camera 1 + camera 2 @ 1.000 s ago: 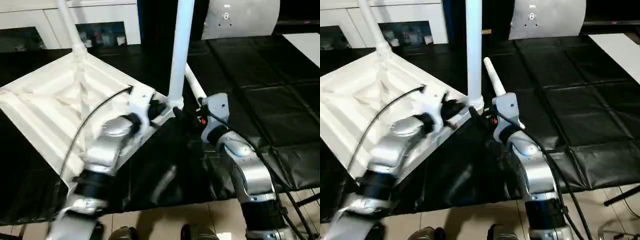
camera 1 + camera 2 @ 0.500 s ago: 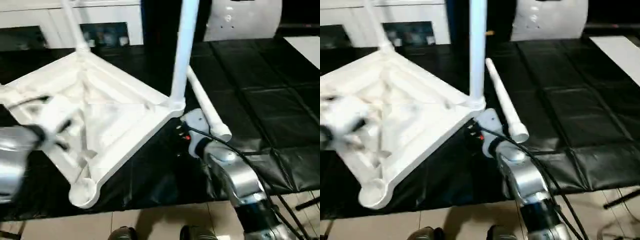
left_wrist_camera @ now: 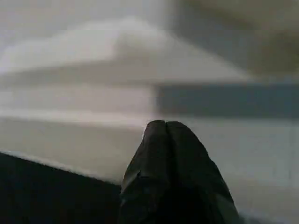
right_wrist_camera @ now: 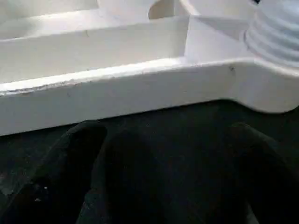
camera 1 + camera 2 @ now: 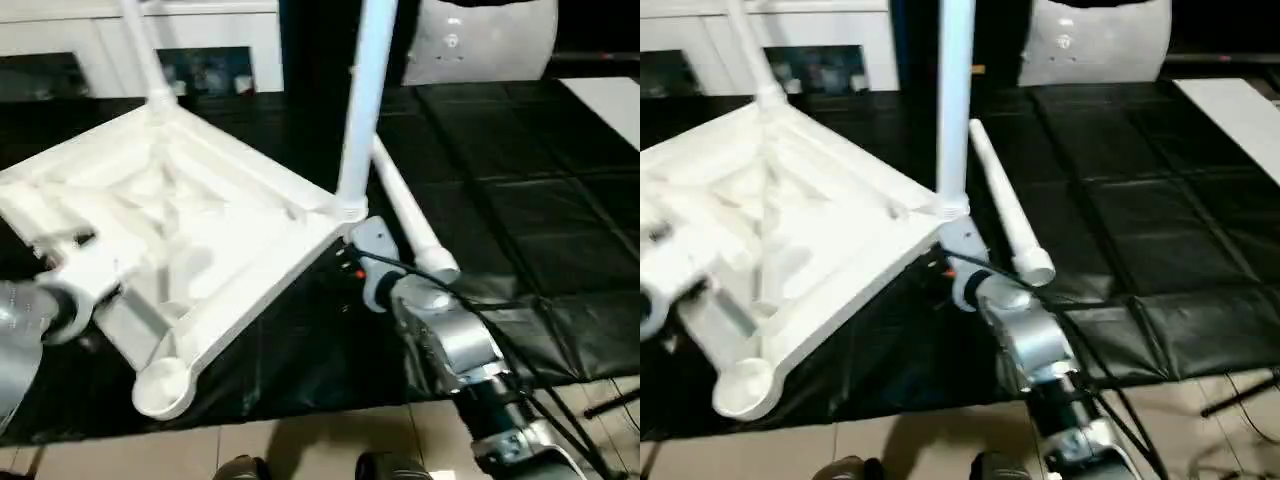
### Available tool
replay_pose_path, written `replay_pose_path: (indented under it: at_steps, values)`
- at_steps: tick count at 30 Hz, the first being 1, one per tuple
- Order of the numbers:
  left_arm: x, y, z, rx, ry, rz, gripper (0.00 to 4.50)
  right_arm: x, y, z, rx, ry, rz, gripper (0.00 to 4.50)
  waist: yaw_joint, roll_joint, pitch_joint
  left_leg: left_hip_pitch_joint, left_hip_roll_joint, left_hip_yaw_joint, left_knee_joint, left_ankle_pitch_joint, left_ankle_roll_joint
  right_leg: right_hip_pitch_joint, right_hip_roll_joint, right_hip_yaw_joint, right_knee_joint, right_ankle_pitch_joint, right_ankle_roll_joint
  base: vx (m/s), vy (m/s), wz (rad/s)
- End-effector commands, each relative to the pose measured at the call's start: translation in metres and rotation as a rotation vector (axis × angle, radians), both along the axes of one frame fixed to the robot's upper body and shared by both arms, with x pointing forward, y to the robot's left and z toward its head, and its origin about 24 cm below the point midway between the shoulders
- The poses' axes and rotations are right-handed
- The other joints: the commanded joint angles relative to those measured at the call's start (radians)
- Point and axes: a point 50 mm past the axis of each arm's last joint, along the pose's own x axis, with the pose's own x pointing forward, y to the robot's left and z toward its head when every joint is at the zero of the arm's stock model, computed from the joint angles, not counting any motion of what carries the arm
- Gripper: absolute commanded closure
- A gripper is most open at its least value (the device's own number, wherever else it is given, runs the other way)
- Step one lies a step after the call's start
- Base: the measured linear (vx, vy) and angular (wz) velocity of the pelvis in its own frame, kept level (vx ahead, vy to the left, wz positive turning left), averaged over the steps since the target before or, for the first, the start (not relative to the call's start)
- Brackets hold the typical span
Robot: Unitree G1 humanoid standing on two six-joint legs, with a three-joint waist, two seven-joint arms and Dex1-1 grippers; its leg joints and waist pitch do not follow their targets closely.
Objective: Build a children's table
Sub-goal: Rotate table base
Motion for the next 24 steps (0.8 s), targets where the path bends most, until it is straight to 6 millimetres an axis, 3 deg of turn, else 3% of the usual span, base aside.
replay_pose_path:
  at_steps: [1, 7, 9, 11, 15, 17, 21, 24]
  values:
    - [-0.006, -0.006, -0.001, -0.028, 0.068, -0.046, 4.40, 0.002, 0.005, 0.004, 0.010, 0.005, 0.039, 0.00, 0.002, 0.027, -0.065, 0.022, 0.048, -0.023, -0.078, -0.216, 0.003, 0.048, -0.076, 0.057, -0.067, -0.177, -0.223, 0.000, 0.000, 0.00]
    - [-0.022, -0.037, -0.007, -0.204, 0.211, -0.226, 4.40, 0.007, 0.008, -0.002, -0.005, 0.008, 0.051, 0.00, 0.004, 0.027, -0.065, 0.025, 0.048, -0.020, -0.077, -0.219, -0.014, 0.045, -0.076, 0.058, -0.064, -0.164, -0.239, 0.000, 0.000, 0.00]
    - [-0.026, -0.045, -0.007, -0.233, 0.250, -0.277, 4.40, 0.008, 0.009, -0.003, -0.013, 0.009, 0.056, 0.00, 0.003, 0.022, -0.065, 0.023, 0.047, -0.018, -0.076, -0.215, -0.011, 0.047, -0.074, 0.058, -0.063, -0.159, -0.236, 0.000, 0.000, 0.00]
    - [-0.027, -0.048, -0.007, -0.247, 0.260, -0.300, 4.40, 0.008, 0.009, -0.004, -0.013, 0.012, 0.059, 0.00, 0.001, 0.023, -0.065, 0.022, 0.045, -0.018, -0.075, -0.209, -0.008, 0.050, -0.074, 0.058, -0.063, -0.167, -0.231, 0.000, 0.000, 0.00]
    - [-0.029, -0.074, -0.005, -0.392, 0.281, -0.434, 4.40, 0.012, 0.011, -0.003, -0.019, 0.003, 0.059, 0.00, 0.001, 0.025, -0.067, 0.023, 0.046, -0.019, -0.074, -0.195, -0.013, 0.050, -0.072, 0.057, -0.060, -0.146, -0.233, 0.000, 0.000, 0.00]
    - [-0.029, -0.081, -0.004, -0.426, 0.288, -0.465, 4.40, 0.014, 0.011, -0.002, -0.019, -0.005, 0.059, 0.00, 0.000, 0.017, -0.069, 0.022, 0.045, -0.018, -0.074, -0.197, -0.015, 0.055, -0.074, 0.057, -0.060, -0.150, -0.235, 0.000, 0.000, 0.00]
    - [-0.023, -0.104, -0.004, -0.500, 0.274, -0.546, 4.40, 0.016, 0.014, 0.002, -0.022, -0.033, 0.069, 0.00, -0.003, 0.019, -0.070, 0.021, 0.044, -0.017, -0.071, -0.187, -0.009, 0.054, -0.075, 0.058, -0.060, -0.154, -0.236, 0.000, 0.000, 0.00]
    - [-0.020, -0.110, -0.006, -0.515, 0.269, -0.561, 4.40, 0.016, 0.016, 0.002, -0.027, -0.043, 0.076, 0.00, -0.007, 0.016, -0.072, 0.015, 0.042, -0.017, -0.068, -0.167, -0.002, 0.061, -0.075, 0.057, -0.059, -0.143, -0.238, 0.000, 0.000, 0.00]
